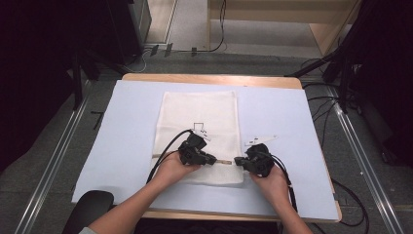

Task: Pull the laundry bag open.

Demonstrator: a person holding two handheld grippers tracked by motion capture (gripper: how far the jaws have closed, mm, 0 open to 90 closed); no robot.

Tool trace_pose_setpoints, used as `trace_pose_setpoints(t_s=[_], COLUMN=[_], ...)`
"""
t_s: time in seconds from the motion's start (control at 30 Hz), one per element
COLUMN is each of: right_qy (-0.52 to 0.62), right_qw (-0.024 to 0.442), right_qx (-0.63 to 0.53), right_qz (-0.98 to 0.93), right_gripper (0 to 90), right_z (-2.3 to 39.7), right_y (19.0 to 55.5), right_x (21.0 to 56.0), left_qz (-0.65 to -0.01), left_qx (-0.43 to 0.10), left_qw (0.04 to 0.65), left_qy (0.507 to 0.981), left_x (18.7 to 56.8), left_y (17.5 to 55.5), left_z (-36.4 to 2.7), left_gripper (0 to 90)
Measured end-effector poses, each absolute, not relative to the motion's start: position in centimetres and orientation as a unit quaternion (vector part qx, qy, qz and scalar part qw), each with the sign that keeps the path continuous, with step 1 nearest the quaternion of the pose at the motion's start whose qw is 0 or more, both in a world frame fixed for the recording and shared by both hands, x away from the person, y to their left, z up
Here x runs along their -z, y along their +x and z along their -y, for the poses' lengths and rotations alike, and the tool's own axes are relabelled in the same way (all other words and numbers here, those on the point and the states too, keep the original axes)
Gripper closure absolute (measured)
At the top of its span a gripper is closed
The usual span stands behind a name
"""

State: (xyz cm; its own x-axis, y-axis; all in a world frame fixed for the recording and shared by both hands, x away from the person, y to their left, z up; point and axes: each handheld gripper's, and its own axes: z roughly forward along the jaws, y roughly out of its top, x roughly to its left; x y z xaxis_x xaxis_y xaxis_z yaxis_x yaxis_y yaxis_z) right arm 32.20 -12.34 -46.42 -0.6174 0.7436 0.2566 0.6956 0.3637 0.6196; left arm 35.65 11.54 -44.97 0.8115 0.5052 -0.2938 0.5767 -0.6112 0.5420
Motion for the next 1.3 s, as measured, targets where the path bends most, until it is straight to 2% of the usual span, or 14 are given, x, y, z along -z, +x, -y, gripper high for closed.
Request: trace_pose_setpoints(t_s=[0.4,0.8,0.97,1.13,1.3], right_qy=[0.412,0.397,0.395,0.397,0.406], right_qw=[0.055,0.071,0.072,0.072,0.064], right_qx=[-0.364,-0.364,-0.365,-0.365,-0.372], right_qz=[-0.833,-0.839,-0.84,-0.839,-0.832], right_gripper=[90.0,90.0,90.0,90.0,90.0], right_z=[12.3,12.2,12.2,12.1,11.9], right_y=[31.9,31.6,31.6,31.5,31.8], right_x=[47.0,47.0,47.0,47.0,47.1], left_qz=[-0.311,-0.329,-0.336,-0.337,-0.343], left_qx=[0.068,0.088,0.097,0.096,0.098], left_qw=[0.321,0.312,0.309,0.308,0.311], left_qy=[0.892,0.887,0.885,0.884,0.881], left_x=[44.7,45.5,45.7,45.8,45.8], left_y=[35.9,35.9,36.1,36.0,36.1], left_z=[-9.7,-8.1,-7.4,-7.2,-7.3], left_gripper=[78.7,77.3,78.5,87.3,88.1])
